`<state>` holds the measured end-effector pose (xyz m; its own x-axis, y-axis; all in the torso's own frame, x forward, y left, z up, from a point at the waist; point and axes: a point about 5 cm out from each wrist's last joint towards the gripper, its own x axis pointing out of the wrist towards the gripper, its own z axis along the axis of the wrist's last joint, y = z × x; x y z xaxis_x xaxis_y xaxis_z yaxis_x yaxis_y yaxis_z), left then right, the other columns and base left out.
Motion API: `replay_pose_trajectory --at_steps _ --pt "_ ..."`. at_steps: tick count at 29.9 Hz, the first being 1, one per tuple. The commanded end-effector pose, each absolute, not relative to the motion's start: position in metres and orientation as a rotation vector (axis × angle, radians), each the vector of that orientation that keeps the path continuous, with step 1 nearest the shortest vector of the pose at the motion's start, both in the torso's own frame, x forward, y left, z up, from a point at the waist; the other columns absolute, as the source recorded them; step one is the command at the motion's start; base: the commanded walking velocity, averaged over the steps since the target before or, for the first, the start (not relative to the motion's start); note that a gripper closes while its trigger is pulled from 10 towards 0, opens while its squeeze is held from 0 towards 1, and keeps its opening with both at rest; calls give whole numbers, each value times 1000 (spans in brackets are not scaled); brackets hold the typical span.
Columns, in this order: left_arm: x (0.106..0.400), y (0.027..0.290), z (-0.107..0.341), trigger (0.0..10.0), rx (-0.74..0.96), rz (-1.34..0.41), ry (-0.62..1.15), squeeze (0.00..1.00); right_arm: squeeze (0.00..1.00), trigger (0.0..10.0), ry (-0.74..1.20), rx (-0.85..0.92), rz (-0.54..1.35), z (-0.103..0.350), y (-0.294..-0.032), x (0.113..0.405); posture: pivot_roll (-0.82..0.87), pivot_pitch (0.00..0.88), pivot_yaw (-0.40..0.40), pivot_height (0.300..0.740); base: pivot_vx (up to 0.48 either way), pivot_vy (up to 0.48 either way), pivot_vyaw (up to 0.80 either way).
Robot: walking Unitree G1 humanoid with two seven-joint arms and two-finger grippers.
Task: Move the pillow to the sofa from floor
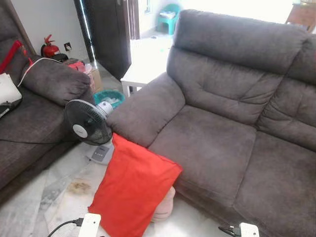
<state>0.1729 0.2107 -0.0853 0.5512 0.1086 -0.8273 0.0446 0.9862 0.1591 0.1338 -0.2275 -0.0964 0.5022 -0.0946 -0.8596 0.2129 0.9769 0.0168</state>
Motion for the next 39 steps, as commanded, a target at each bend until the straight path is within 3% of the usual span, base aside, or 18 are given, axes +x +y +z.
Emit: replay_pose_trajectory --at_steps 1,33,39 --pt "172 214 -85 10000 174 46 992 0 0 10000 1025 114 -173 -96 -226 135 79 0 -37 740 0 0 800" --pt "173 214 -85 10000 193 27 988 0 0 10000 1026 127 -175 -96 -226 135 81 0 -37 740 0 0 800" --pt "173 214 -85 10000 204 20 988 0 0 10000 1019 147 -202 -96 -226 134 81 0 -37 740 0 -398 0"
